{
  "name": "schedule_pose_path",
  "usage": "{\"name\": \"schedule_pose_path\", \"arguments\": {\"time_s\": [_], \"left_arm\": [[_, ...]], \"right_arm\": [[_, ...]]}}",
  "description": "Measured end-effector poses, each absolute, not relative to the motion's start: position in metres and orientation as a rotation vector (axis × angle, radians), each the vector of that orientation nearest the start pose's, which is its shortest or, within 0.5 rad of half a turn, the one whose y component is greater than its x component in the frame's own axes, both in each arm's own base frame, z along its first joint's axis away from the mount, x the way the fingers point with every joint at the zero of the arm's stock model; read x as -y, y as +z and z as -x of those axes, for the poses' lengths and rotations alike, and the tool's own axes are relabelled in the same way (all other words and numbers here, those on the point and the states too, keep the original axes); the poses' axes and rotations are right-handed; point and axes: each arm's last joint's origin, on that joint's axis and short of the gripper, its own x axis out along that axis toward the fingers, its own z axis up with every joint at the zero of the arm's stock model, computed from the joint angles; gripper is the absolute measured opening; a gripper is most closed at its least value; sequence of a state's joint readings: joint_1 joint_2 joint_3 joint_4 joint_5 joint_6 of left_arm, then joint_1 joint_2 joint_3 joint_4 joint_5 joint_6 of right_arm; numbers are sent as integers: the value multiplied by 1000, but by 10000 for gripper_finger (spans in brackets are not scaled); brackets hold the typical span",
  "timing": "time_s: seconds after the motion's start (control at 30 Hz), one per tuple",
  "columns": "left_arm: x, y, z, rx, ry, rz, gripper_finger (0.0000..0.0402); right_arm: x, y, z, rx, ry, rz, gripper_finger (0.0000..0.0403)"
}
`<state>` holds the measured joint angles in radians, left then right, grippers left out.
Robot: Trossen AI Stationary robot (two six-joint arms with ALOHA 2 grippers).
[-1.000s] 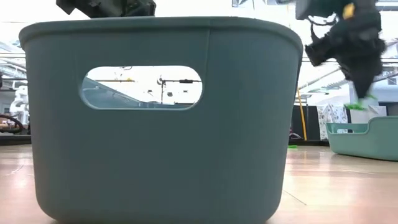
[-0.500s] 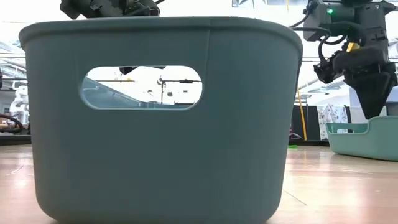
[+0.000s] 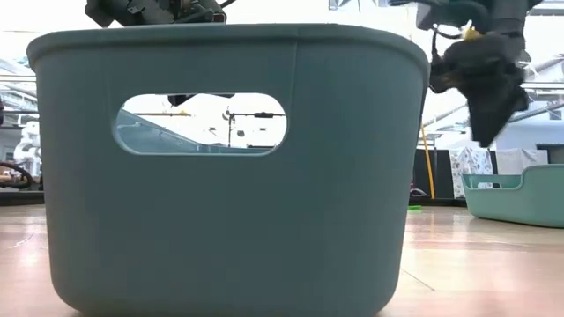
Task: Sort rubber bands into baskets
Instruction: Put the green rubber band into the green bin
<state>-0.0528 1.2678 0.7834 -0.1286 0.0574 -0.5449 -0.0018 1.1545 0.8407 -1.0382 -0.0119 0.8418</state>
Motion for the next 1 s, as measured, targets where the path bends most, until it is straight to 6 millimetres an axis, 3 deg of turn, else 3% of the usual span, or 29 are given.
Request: {"name": "schedule_pose_path", "arguments": {"time_s": [0.17, 0.47, 0.8, 1.0], "left_arm": [[16, 239, -265, -626, 71, 553, 176], [16, 239, -265, -625, 82, 584, 176], [14, 239, -265, -601, 172, 665, 176], [13, 239, -265, -590, 205, 698, 176]], "right_arm": [[26, 240, -192, -1173, -627, -762, 157], [98, 227, -197, -1085, -713, -729, 156], [173, 164, -206, -1166, -729, -710, 155], [194, 140, -207, -1176, -787, -680, 155]]}}
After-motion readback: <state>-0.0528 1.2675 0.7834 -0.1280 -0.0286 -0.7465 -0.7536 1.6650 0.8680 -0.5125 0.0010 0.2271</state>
